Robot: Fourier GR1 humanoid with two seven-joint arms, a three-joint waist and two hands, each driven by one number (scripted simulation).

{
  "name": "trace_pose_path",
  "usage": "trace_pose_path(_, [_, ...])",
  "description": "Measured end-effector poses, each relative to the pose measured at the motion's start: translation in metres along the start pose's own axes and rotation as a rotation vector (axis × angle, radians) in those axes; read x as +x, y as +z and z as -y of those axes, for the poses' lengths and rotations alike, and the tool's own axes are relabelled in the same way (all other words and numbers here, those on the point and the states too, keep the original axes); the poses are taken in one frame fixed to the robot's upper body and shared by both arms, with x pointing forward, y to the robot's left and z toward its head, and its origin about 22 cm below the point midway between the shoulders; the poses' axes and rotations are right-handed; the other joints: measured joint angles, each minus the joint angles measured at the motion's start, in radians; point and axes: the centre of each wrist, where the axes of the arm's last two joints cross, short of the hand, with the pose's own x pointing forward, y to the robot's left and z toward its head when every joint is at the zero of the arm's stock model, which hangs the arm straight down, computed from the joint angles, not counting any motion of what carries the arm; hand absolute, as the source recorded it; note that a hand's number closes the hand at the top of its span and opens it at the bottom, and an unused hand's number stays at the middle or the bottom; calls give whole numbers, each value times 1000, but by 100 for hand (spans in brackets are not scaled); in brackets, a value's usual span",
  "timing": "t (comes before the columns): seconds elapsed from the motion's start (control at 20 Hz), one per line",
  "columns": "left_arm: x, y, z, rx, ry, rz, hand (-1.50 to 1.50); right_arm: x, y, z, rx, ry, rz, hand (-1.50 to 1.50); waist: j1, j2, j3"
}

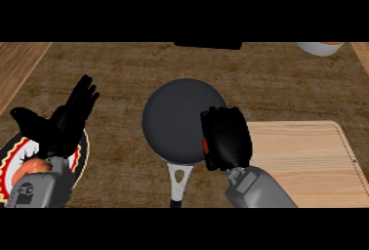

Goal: Pick the bell pepper from the cutting board and place it in the pan

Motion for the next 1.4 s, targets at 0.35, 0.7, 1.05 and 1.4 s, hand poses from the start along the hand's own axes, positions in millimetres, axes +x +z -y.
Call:
trace_pose_path(0.35, [4, -7, 12, -39, 2, 3, 0, 53, 5, 43, -234, 34, -120, 150, 38, 7, -1])
trace_pose_path(0.7, [4, -10, 19, -57, 2, 3, 0, 77, -2, 70, -351, -11, -159, 150, 51, 14, 0])
trace_pose_path(1.05, [5, -12, 15, -34, -1, 12, 0, 90, -23, 89, -394, -48, -212, 150, 26, 19, 1])
trace_pose_path(1.4, [6, -8, 4, 10, 3, 10, 0, 88, -39, 81, -400, -81, -243, 150, -18, 19, 4])
